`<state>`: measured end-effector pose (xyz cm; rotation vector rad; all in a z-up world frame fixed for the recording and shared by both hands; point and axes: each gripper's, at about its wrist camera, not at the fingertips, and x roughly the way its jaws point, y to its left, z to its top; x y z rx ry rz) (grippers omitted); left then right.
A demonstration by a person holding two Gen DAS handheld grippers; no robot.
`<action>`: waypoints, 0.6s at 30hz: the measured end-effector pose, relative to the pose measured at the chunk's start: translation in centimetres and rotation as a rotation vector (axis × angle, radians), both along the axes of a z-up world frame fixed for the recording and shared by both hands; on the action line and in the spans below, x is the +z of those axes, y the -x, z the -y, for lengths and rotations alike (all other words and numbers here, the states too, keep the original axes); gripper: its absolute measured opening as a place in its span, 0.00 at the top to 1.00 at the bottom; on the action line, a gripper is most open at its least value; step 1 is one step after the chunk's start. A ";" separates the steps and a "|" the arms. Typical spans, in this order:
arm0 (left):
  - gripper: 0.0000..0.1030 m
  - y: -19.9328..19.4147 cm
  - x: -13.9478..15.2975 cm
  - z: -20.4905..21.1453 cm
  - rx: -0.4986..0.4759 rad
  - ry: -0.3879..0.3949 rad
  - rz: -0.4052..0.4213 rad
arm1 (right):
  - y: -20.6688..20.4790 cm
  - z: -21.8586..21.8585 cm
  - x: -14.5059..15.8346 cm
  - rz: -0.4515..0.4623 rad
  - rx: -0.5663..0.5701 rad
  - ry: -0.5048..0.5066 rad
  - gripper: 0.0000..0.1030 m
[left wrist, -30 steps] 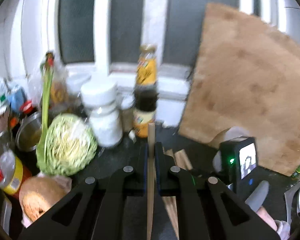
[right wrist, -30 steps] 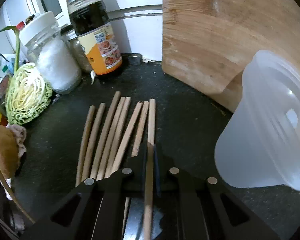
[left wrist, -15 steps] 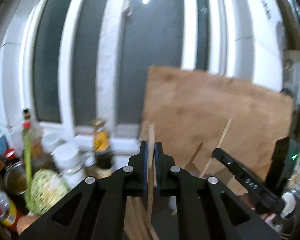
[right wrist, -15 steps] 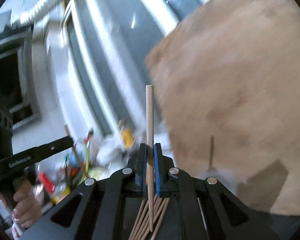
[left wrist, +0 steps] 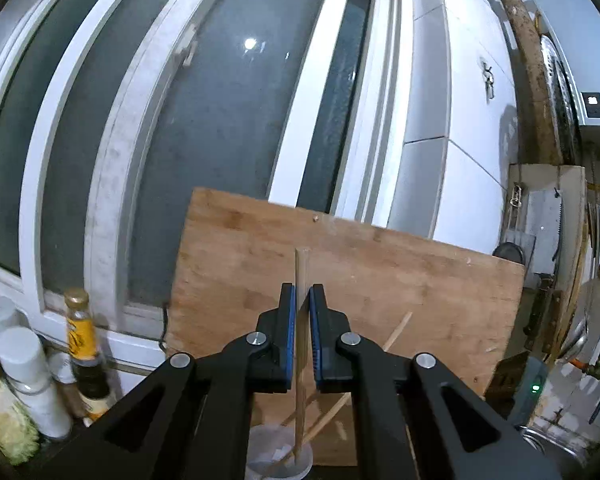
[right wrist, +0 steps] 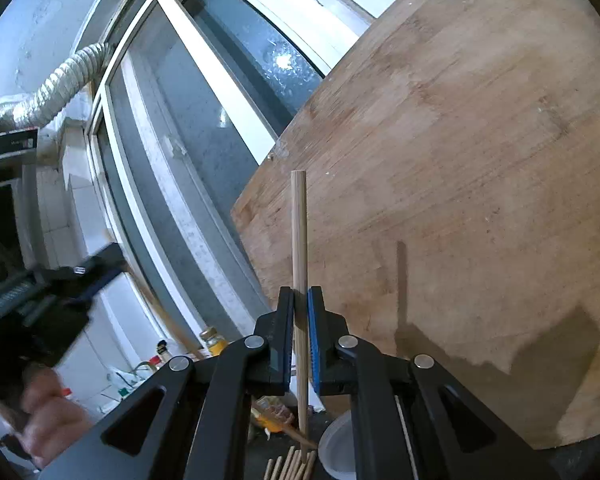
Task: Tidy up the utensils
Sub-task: 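Lift the chopsticks upright and carry both tools over the clear plastic cup, then lower the chopsticks into the cup and open both tools to release them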
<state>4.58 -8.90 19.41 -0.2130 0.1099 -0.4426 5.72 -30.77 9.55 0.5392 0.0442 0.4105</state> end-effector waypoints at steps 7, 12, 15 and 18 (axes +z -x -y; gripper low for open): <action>0.94 -3.2 -3.0 -0.7 -0.013 0.051 -0.053 | -1.1 0.2 -0.3 -0.034 -0.103 0.022 0.92; 0.94 -4.9 -5.4 0.2 -0.124 -0.009 -0.107 | -2.0 -0.2 -0.8 -0.102 -0.111 0.071 0.92; 0.94 -5.4 -6.5 1.2 -0.086 -0.059 -0.132 | -3.6 -0.6 -1.9 -0.188 -0.108 0.091 0.92; 0.94 -5.9 -7.6 1.9 -0.060 -0.086 -0.150 | -4.7 -1.1 -2.8 -0.252 -0.109 0.117 0.92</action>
